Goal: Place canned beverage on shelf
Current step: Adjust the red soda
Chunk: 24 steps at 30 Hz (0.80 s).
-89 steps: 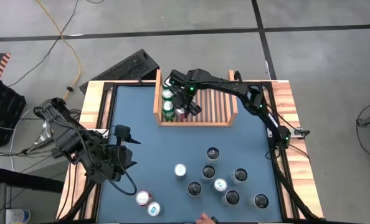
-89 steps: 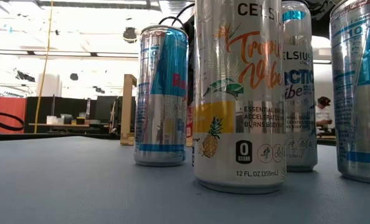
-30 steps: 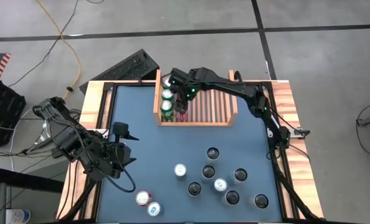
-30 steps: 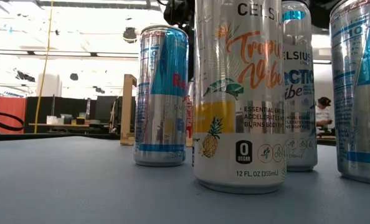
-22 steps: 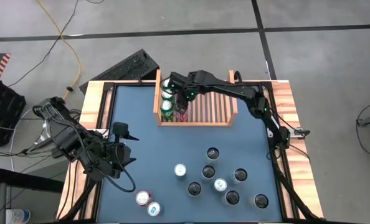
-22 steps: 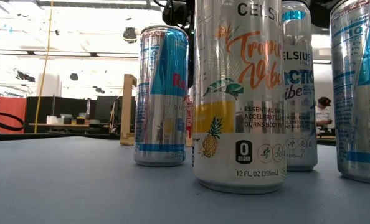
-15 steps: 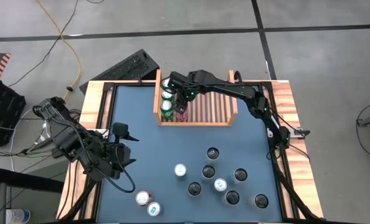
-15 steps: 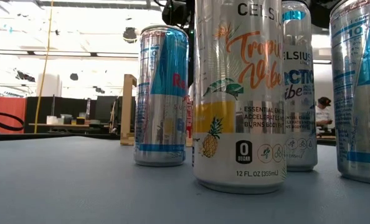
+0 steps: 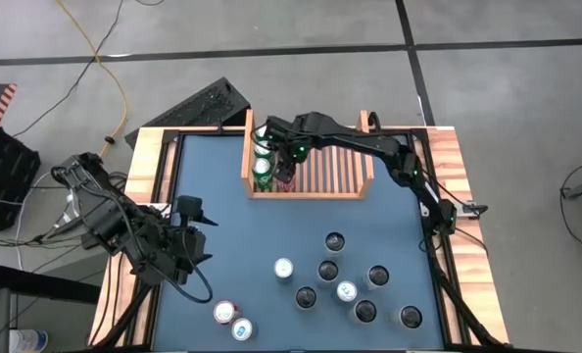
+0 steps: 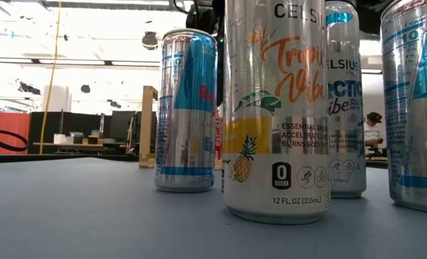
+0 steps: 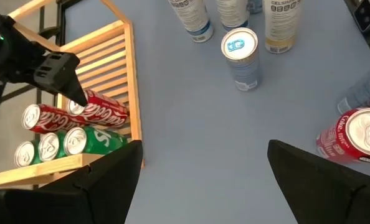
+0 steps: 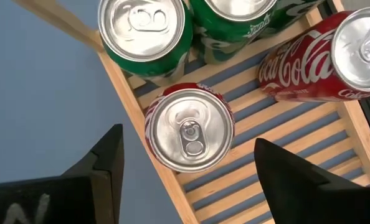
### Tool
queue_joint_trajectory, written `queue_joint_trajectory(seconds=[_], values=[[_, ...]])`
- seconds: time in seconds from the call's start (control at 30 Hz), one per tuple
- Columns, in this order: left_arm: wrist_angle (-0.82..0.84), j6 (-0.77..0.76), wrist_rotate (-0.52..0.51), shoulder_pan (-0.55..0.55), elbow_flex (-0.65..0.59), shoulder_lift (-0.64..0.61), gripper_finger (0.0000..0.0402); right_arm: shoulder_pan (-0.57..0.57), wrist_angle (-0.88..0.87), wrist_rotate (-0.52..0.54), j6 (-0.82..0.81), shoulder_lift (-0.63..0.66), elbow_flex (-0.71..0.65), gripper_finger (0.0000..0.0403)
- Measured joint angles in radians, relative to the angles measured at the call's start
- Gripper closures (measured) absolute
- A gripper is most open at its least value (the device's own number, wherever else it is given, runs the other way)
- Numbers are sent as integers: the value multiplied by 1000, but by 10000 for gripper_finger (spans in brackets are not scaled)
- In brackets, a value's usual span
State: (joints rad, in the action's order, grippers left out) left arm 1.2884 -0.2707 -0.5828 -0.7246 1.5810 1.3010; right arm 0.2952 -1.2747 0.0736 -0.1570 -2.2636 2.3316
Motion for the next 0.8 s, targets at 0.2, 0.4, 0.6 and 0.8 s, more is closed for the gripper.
queue_joint_trajectory(seconds=[0.2,0.4,0.6,0.8], values=[[0,0,8,0,0,0,67,-1,0,1,0,-1,-1,104],[0,-1,18,0,0,0,67,-5,5,3,-19,-22,0,91],[0,-2,28,0,0,0,67,-3,-10,2,-19,-70,1,91],[0,11,28,0,0,0,67,2,-3,3,-20,-83,3,98]])
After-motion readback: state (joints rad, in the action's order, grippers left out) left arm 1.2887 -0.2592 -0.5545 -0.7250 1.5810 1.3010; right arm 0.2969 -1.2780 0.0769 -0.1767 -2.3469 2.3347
